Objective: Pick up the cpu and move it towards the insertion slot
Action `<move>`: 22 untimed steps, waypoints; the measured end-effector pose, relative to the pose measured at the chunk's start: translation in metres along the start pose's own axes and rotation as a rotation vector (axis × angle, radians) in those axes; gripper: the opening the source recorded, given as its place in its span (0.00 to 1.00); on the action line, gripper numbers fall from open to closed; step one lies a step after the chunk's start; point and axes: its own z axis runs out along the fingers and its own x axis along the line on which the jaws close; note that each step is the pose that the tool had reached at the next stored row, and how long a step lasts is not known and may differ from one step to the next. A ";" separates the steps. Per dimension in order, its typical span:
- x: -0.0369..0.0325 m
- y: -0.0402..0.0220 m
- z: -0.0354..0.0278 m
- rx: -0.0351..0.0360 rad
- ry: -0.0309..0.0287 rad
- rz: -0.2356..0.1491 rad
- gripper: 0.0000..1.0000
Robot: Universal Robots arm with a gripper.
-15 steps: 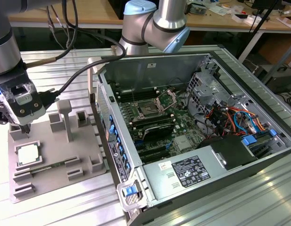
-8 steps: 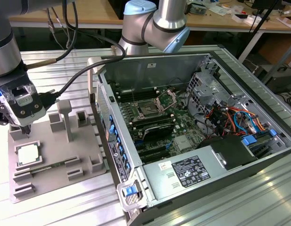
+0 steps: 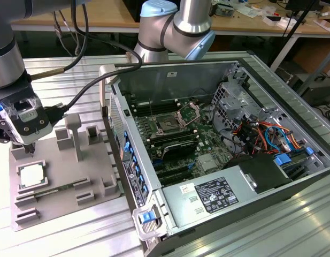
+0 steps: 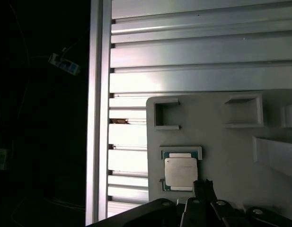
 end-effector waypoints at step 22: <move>0.0000 -0.0003 0.0067 0.0001 0.0001 0.000 0.11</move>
